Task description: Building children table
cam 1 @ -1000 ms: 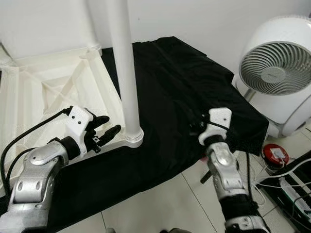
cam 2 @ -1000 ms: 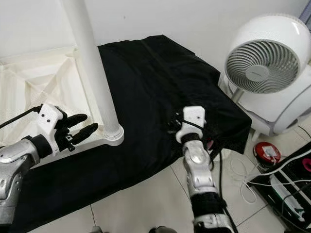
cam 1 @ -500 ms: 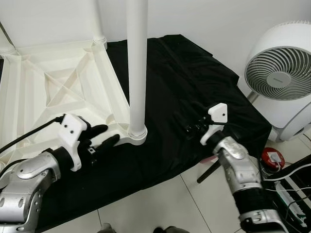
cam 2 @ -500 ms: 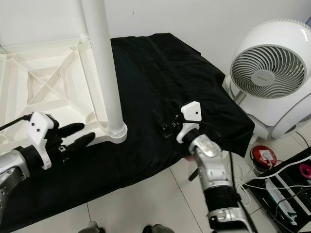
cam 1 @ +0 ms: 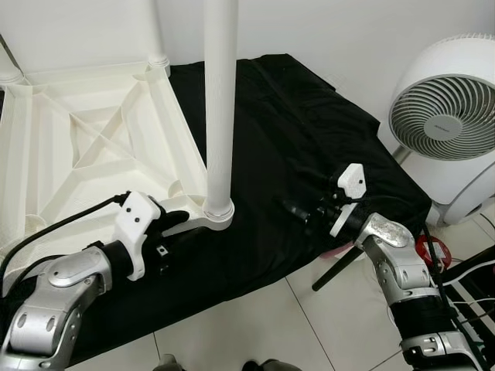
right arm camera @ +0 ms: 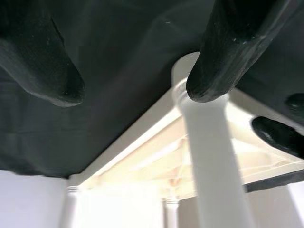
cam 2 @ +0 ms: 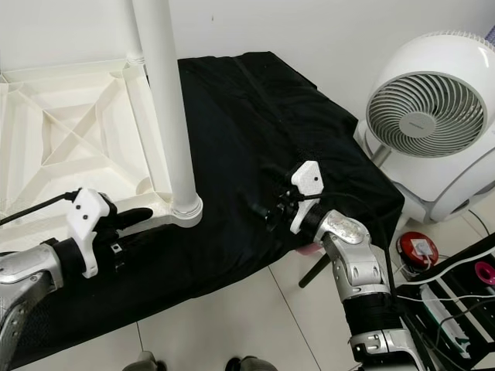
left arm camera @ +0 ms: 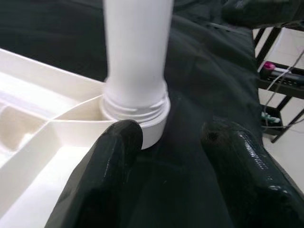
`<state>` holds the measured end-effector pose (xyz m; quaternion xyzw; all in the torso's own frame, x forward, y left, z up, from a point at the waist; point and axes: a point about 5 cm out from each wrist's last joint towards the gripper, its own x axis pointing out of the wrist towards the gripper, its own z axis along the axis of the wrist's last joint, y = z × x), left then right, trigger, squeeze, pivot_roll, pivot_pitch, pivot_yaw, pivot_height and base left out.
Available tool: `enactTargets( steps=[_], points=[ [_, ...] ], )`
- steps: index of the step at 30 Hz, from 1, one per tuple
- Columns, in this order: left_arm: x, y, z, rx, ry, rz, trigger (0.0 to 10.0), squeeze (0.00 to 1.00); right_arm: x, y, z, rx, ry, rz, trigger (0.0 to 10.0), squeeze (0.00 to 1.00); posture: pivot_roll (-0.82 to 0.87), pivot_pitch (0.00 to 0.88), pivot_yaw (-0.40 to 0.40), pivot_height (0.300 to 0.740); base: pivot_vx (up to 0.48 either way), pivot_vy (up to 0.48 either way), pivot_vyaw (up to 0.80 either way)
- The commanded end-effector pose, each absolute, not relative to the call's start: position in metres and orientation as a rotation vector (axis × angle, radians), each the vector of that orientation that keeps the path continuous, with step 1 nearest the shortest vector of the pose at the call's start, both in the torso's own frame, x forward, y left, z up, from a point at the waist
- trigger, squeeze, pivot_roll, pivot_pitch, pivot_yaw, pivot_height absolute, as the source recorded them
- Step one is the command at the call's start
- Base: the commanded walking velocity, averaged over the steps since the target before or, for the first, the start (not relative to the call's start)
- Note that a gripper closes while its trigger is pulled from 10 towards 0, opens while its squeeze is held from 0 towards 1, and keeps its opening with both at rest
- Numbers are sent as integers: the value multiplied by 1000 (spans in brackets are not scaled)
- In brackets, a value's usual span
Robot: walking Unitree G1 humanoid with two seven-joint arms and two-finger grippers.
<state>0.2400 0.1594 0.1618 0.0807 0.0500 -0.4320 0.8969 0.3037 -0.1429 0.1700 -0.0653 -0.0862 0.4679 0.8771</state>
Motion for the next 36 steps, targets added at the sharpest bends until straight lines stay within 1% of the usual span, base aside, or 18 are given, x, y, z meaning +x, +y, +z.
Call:
enactTargets(
  steps=[1,3,8,9,11,13,17,20,25,26,29,36],
  points=[
    [239,156,159,184,113,-937,10000,0,304,-148,169,-153,-152,996,10000,0,45,100,-65,740,0,0,0],
    [241,154,159,186,110,-935,10000,0,304,-156,171,-161,-138,1012,10000,0,42,100,-61,740,0,0,0],
    [246,152,160,196,98,-922,10000,0,304,-151,172,-151,-141,1031,10000,0,37,100,-55,740,0,0,0],
    [253,149,159,214,90,-891,10000,0,304,-146,172,-143,-150,1041,10000,0,36,98,-47,740,0,0,0],
    [257,148,159,225,88,-872,10000,0,304,-142,172,-140,-156,1043,10000,0,35,99,-40,740,0,0,0],
    [268,148,157,239,97,-800,10000,0,304,-137,174,-124,-175,1043,10000,0,32,99,-35,740,0,0,0],
    [273,149,156,259,101,-764,10000,0,303,-136,176,-111,-185,1043,10000,0,30,99,-25,740,0,0,0],
    [283,148,156,291,94,-699,10000,0,300,-137,175,-96,-191,1028,10000,0,21,101,-11,740,0,0,0],
    [286,141,160,284,70,-718,10000,0,298,-139,173,-91,-186,1018,10000,0,19,102,-6,740,0,0,0],
    [287,133,162,273,56,-741,10000,0,297,-140,172,-91,-185,1008,10000,0,9,104,3,740,0,0,0],
    [290,126,161,268,52,-761,10000,0,297,-142,172,-92,-186,994,10000,0,3,104,9,740,0,0,0],
    [289,118,160,265,46,-797,10000,0,297,-147,173,-102,-187,968,10000,0,-5,103,15,740,0,0,0]
  ],
)
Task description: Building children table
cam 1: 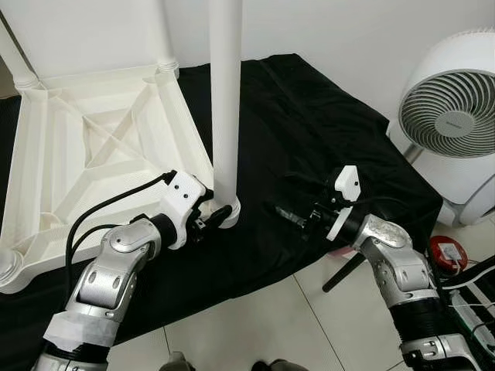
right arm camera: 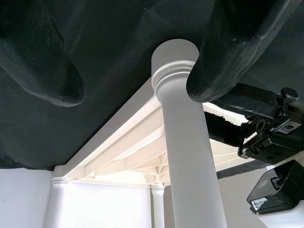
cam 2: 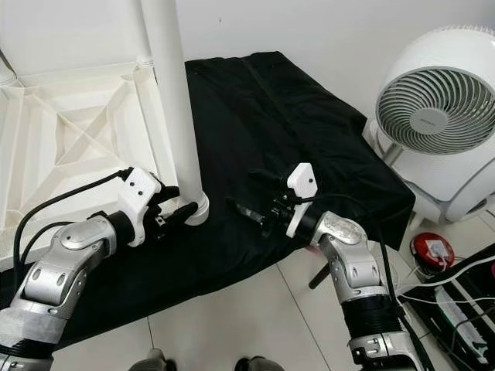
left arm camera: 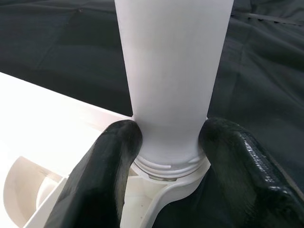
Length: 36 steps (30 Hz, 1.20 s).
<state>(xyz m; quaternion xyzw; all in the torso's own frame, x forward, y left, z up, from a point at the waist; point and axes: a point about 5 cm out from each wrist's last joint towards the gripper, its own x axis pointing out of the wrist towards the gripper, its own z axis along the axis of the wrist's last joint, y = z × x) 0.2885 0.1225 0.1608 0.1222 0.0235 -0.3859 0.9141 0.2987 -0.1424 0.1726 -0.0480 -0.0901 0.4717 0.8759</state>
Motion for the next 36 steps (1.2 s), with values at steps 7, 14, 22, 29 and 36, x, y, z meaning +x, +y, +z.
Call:
enactTargets(
  steps=[7,14,22,29,36],
  points=[
    [290,117,159,261,43,-799,10000,0,296,-148,173,-104,-187,953,10000,0,-9,100,23,740,0,0,0],
    [293,105,163,230,15,-794,10000,0,297,-148,173,-105,-194,944,10000,0,-14,104,24,740,0,0,0],
    [294,102,164,220,5,-793,10000,0,297,-150,172,-106,-187,937,10000,0,-15,103,22,740,0,0,0],
    [294,102,164,232,10,-795,10000,0,295,-148,168,-105,-176,934,10000,0,-12,101,23,740,0,0,0],
    [285,139,160,274,31,-755,10000,0,289,-150,160,-65,-186,834,10000,0,2,94,10,740,0,0,0]
  ],
)
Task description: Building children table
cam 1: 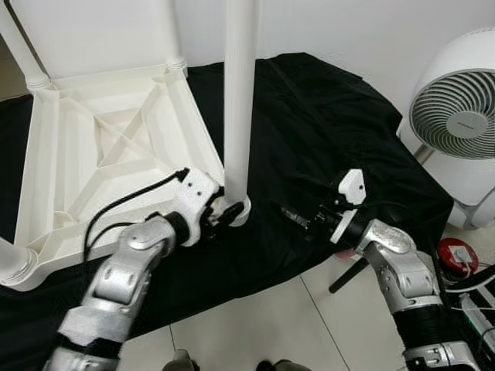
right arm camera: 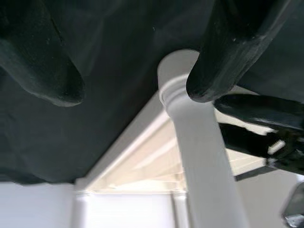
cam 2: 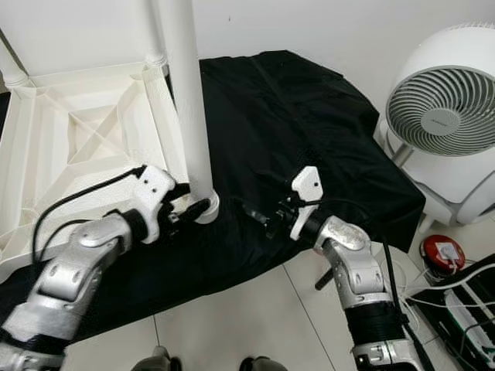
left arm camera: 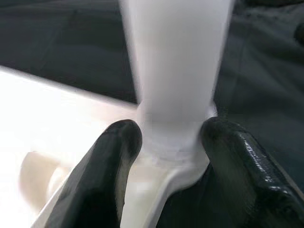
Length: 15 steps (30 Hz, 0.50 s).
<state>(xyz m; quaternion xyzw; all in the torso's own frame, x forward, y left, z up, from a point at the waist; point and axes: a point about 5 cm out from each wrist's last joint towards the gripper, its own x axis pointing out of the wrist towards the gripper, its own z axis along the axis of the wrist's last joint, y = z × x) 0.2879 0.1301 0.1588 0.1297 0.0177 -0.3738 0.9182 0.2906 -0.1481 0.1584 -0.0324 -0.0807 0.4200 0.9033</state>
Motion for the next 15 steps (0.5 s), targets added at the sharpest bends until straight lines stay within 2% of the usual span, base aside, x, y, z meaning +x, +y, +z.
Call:
enactTargets(
  steps=[1,4,7,10,15],
  points=[
    [285,139,160,274,31,-755,10000,0,289,-150,160,-65,-186,834,10000,0,2,94,10,740,0,0,0],
    [280,151,159,278,30,-716,10000,0,284,-150,155,-35,-202,755,10000,0,13,82,-7,740,0,0,0],
    [272,164,156,228,5,-608,10000,0,275,-152,142,38,-213,588,10000,0,19,62,-21,740,0,0,0],
    [270,166,154,159,-38,-533,10000,0,275,-157,135,64,-225,440,10000,0,19,42,-29,740,0,0,0],
    [270,163,151,89,-72,-466,10000,0,278,-157,131,59,-235,335,10000,0,14,19,-33,740,0,0,0]
  ],
)
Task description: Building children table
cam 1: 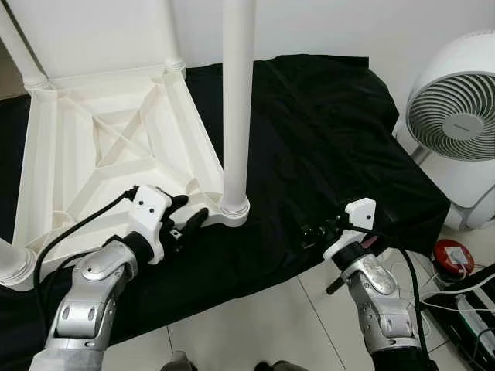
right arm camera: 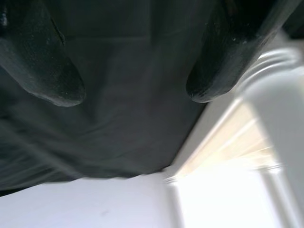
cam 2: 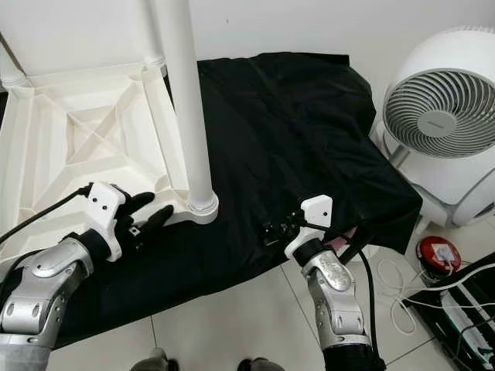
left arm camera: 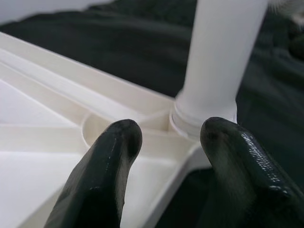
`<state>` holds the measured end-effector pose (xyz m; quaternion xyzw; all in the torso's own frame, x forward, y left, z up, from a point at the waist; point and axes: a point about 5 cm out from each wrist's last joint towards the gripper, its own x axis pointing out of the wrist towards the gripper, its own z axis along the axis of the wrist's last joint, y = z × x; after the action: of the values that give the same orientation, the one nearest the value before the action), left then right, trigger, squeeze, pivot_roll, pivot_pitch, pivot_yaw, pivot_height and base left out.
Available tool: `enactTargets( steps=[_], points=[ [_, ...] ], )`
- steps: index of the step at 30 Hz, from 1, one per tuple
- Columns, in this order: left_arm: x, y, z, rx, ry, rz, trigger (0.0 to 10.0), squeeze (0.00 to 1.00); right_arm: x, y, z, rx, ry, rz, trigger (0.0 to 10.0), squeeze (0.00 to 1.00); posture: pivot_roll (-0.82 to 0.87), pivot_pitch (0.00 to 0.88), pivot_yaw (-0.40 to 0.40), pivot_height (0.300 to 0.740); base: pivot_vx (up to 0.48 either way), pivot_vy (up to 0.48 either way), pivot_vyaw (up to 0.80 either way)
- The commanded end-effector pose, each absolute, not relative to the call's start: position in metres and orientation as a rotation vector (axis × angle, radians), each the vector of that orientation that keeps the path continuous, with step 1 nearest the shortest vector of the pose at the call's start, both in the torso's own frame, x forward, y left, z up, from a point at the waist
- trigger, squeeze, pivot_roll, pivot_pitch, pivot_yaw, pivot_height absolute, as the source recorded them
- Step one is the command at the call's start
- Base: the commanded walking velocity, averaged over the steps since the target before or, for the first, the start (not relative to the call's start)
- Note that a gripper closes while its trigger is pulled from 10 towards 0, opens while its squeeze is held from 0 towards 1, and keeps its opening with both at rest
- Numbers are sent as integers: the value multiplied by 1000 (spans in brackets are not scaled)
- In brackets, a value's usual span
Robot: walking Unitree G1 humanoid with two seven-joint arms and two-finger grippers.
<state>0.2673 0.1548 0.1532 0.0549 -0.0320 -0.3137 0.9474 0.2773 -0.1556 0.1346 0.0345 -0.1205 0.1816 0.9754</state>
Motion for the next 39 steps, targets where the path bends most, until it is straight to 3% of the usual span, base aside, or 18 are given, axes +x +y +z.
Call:
enactTargets(
  steps=[1,9,18,30,39],
  points=[
    [270,162,150,62,-77,-447,10000,0,278,-157,130,57,-236,304,10000,0,14,19,-33,740,0,0,0],
    [266,159,144,4,-166,-290,10000,0,271,-152,118,39,-210,144,10000,0,12,0,-40,740,0,0,0],
    [266,162,117,-30,-121,-151,10000,0,267,-157,96,-13,-151,72,10000,0,3,0,-45,740,0,0,0],
    [265,164,110,-16,-127,-141,10000,0,263,-161,88,-74,-145,56,10000,0,0,0,-47,740,0,0,0],
    [256,167,110,-15,-162,-138,10000,0,258,-168,86,-100,-158,35,10000,0,0,0,-52,740,0,0,795]
  ],
)
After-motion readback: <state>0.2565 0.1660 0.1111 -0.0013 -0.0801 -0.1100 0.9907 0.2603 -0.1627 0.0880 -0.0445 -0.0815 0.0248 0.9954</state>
